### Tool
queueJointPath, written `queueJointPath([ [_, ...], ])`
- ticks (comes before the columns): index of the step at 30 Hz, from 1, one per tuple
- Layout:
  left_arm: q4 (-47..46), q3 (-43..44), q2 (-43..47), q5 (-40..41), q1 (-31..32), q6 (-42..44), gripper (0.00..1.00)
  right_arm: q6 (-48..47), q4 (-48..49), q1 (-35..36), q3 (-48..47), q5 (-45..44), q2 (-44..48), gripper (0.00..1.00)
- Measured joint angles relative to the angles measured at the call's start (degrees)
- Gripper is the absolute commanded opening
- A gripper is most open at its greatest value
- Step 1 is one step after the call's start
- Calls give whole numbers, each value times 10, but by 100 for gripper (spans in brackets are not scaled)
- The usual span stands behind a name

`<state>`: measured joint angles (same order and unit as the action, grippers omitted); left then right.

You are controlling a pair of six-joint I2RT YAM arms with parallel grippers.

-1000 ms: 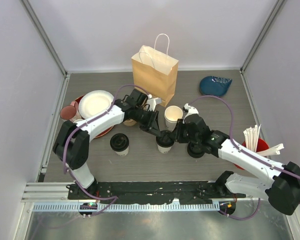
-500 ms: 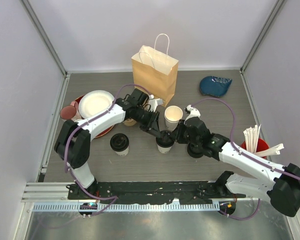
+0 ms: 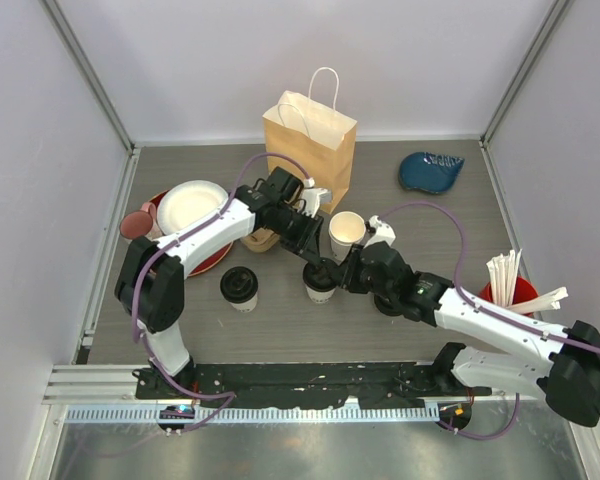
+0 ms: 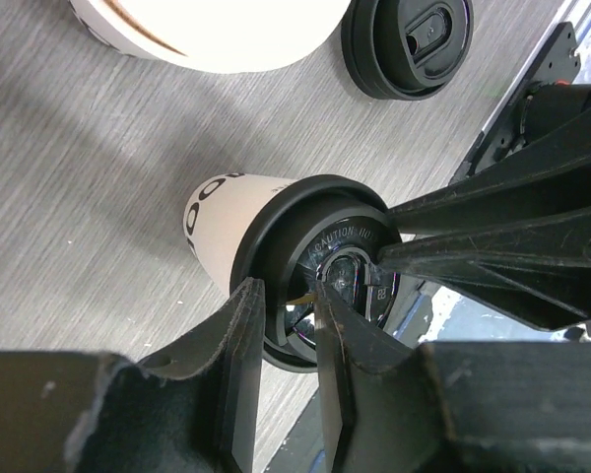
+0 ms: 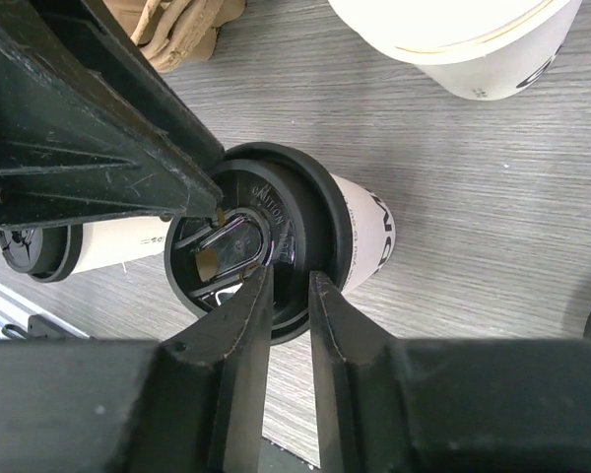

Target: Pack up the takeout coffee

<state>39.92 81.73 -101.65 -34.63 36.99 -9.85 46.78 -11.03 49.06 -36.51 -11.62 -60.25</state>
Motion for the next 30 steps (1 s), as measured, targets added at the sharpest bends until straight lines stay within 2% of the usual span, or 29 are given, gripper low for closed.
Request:
queueJointPath([
  [7,12,12,0,1,5,39,36,-3,-31,9,-22,0,-3,40],
  [12,27,18,0,0,5,61,43,-21,-74,11,-49,-1,-14,48],
  [22,54,56,1,11,0,94,52,-63,-136,11,-108,-14,-21,71],
  [24,58,64,2,13,-4,102,52,-75,-148,10,-123,-14,-25,72],
  [28,66,74,16,13,-12,136,51,-115,-153,-28,-149,23,-41,61],
  [30,78,74,37,-9,-14,184,51,-141,-151,-68,-153,66,-50,57],
])
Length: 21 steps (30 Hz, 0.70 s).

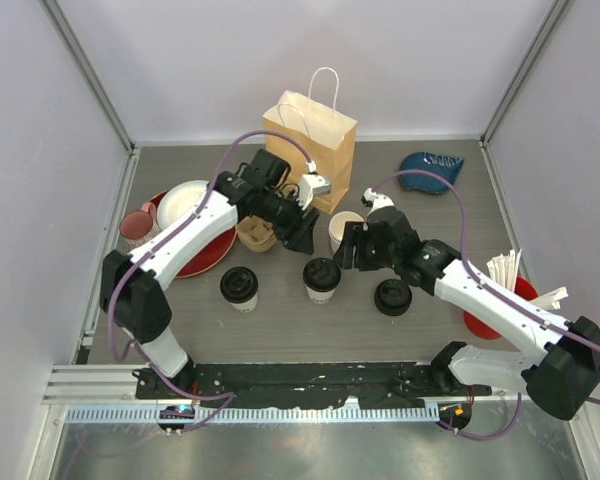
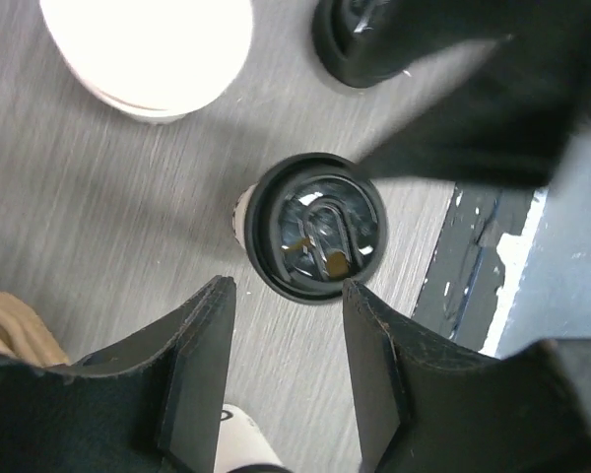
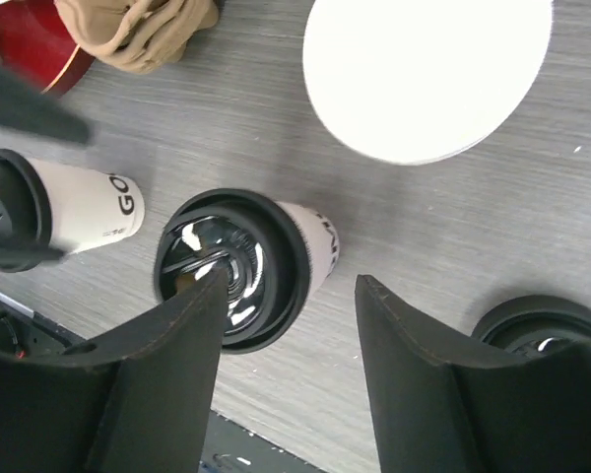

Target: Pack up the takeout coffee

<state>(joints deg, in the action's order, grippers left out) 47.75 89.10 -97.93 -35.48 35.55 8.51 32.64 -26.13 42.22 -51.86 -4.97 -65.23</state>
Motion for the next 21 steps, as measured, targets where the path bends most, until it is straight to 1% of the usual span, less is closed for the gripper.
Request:
queueJointPath([
  [2,12,-5,30,-26,-2,59,51,-25,0,-34,-1,34,-8,55],
  [4,43,-3,55,-51,-2,134,51,-44,0,-51,-4,58,-17,54],
  [6,113,26,63,-68,-2,216,52,-60,7,-56,-7,83,-27,54],
  [8,167,61,60,-70,0,278,50,-71,15,-57,-7,106,-30,54],
  [10,210,93,59,-52,8,342,48,-77,28,-61,-6,128,-30,55],
  [12,231,103,67,-9,23,398,48,-82,49,-66,0,146,-29,55],
  [15,254,92,79,59,80,487,48,-86,76,-86,17,179,-26,56],
  [17,260,82,82,74,119,523,48,-89,86,-100,27,197,-26,59],
  [19,258,78,81,74,152,551,48,-92,91,-112,35,212,-26,59],
  [21,246,71,80,72,162,567,49,-95,96,-124,41,228,-26,58],
])
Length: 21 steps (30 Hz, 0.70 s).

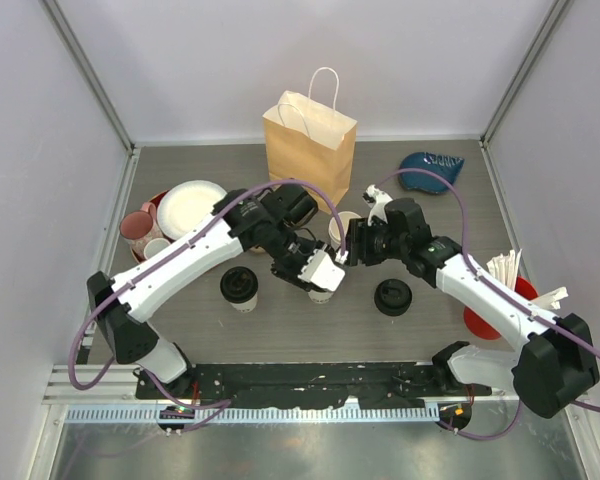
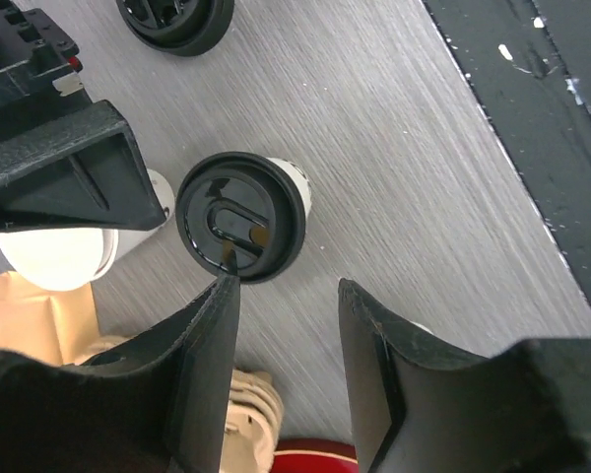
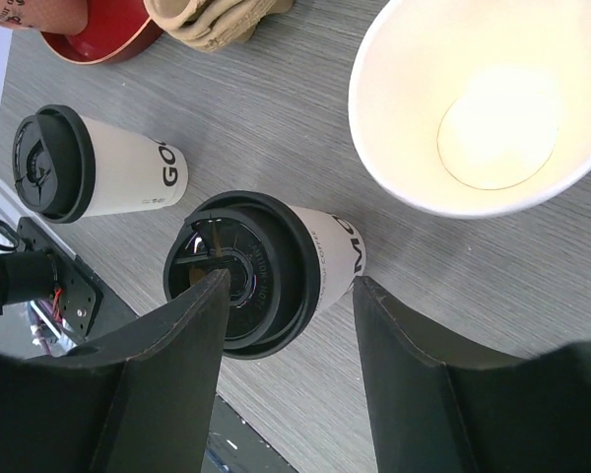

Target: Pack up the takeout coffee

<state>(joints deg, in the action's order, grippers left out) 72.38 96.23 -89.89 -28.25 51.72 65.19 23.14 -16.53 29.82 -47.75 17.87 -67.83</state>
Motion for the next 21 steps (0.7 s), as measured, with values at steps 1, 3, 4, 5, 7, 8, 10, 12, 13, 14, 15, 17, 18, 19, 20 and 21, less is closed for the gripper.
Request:
queueJointPath([
  [1,-11,-8,0,0,0,10,49,-3,1,-5,2,8,0,57],
  [3,-36,-37,0,-1,-2,26,49,-8,4,-13,5,21,0,56],
  [4,-45,-52,-1,-1,-3,31,49,-10,5,-16,5,26,0,56],
  [5,-54,-68,-3,0,-4,33,49,-12,6,-19,5,33,0,54],
  [7,-77,-99,-5,3,-5,33,49,-16,13,-23,5,46,0,49],
  [8,-86,-108,-7,4,-5,33,49,-17,18,-24,6,52,0,49],
  [10,-110,-124,-9,9,-5,30,49,-18,26,-25,7,63,-2,46],
  [12,-134,-133,-12,13,-5,28,45,-18,34,-25,9,71,-5,43],
  [13,-144,-136,-12,15,-5,27,44,-18,38,-25,10,76,-6,43],
  [14,-151,-138,-12,17,-5,26,43,-18,41,-25,12,79,-7,43],
  [15,-160,-140,-12,18,-5,26,43,-18,46,-25,14,83,-8,42],
  [17,-172,-145,-12,20,-5,26,42,-17,53,-26,18,89,-13,42],
  [18,-175,-147,-12,21,-5,26,41,-18,54,-26,19,91,-16,42],
  [19,-178,-149,-12,23,-5,27,41,-18,56,-26,19,94,-20,42],
  [20,-180,-152,-12,25,-5,27,40,-18,59,-26,20,97,-24,41],
  [21,-183,-155,-12,27,-5,28,39,-18,60,-26,20,100,-28,41],
])
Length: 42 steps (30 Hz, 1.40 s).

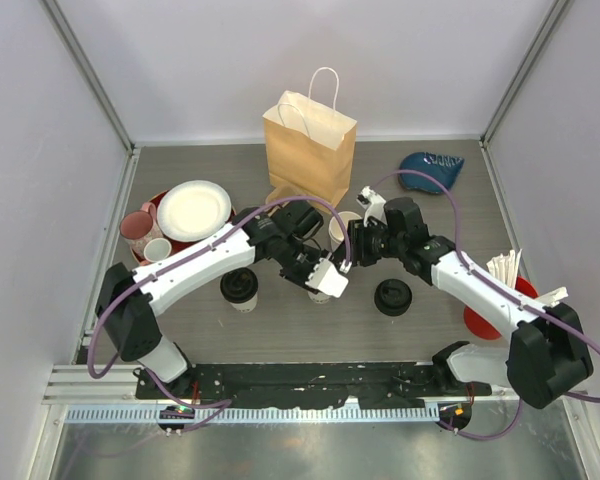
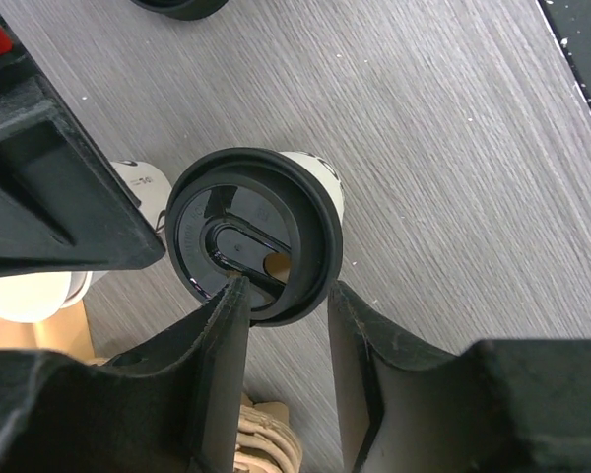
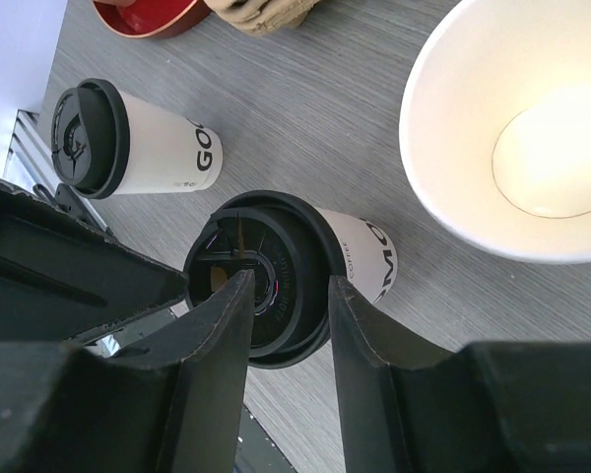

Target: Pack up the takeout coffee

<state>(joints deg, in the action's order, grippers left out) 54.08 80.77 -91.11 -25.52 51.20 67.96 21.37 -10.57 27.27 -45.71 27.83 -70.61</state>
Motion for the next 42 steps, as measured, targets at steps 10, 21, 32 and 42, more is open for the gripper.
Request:
queueJointPath([
  [10,-25,-24,-10,14,-6,0,41,-1,4,4,4,12,-21,40],
  [21,-14,-32,-8,9,-9,16,52,-5,7,16,5,12,-26,38],
  [32,-61,-71,6,21,-9,30,48,-5,14,26,7,7,-26,36],
  [42,-107,-118,32,40,-2,76,43,1,55,27,24,0,-29,28],
])
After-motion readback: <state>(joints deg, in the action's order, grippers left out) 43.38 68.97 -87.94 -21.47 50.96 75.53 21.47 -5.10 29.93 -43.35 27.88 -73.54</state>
